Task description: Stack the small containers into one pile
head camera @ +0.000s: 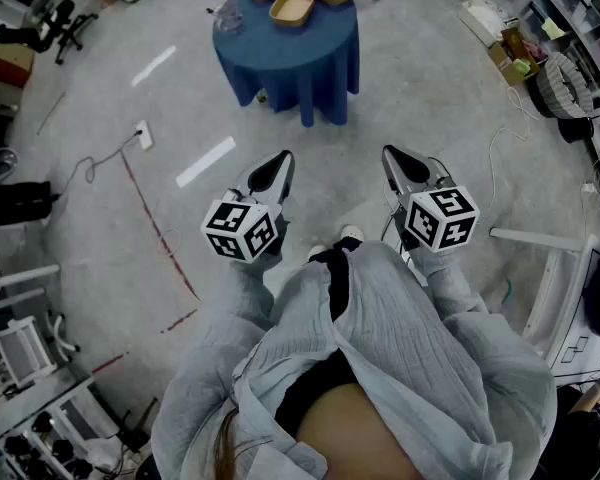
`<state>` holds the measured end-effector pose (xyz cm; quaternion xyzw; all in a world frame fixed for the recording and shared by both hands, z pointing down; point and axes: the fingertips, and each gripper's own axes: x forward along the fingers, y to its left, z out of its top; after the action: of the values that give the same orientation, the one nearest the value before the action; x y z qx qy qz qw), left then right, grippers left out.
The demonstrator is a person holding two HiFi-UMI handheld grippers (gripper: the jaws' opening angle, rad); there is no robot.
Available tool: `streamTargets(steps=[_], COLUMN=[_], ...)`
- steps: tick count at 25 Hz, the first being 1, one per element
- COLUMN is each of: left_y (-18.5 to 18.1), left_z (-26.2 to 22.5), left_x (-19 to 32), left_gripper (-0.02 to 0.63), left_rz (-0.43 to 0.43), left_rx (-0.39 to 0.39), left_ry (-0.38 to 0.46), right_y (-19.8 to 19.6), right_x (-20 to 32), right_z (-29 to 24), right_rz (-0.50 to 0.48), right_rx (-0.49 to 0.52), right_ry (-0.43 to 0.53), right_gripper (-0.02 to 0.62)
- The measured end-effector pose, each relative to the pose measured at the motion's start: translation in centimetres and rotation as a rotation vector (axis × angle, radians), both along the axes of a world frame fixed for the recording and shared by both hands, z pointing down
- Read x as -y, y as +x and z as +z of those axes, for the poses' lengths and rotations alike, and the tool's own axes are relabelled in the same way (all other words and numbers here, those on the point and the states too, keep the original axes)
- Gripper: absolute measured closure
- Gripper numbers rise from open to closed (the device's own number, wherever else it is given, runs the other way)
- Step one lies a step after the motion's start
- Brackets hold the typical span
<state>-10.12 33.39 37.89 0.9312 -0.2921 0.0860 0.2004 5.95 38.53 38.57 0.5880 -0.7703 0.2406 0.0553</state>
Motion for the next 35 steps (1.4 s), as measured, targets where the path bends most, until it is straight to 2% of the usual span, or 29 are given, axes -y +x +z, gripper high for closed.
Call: streamTargets(steps=[8,19,27,28,30,31,35], left_y=[-3.5,-5.4,-6.1,-6.1,-6.1,-6.1,-5.8], left_z=[-0.5,-0.7,0.6,0.7,0.8,0.9,1.3], left_x=[-2.0,-4.2,-5.9,-5.9,-5.7,-5.5,-4.1], left_gripper=[0.592,0.592,0.592,0.592,0.592,0.593,0.593], left_rz=[-0.053,-0.015,0.026,0.022,0.019,0.018,0.002], left_rx=[-0.056,-0.055,-0.065,-0.066,-0.071,-0.072,-0.067], left_ry=[0.019,0.044,0.029,0.022,0.011,0.008,0.001], right_y=[-3.0,-5.5,-6.5,-6.5,-6.5,-6.3,-6.1], right_x=[-1.7,-3.1,-4.6,-4.5,-4.1,-3.7,-1.8], right_z=[-1.5,-1.4,-0.2,-0.2,-0.3,-0.3,-0.2], right_rz=[0.005,0.02,0.059,0.054,0.038,0.036,0.022], right_rx=[-0.025,-0.065,-0.027,-0.027,-0.021,-0.017,-0.031], right_ry=[0.089,0.099,0.103,0.1,0.099,0.103,0.114], right_gripper=[0.594,0.594,0.592,0.56,0.416,0.382,0.328])
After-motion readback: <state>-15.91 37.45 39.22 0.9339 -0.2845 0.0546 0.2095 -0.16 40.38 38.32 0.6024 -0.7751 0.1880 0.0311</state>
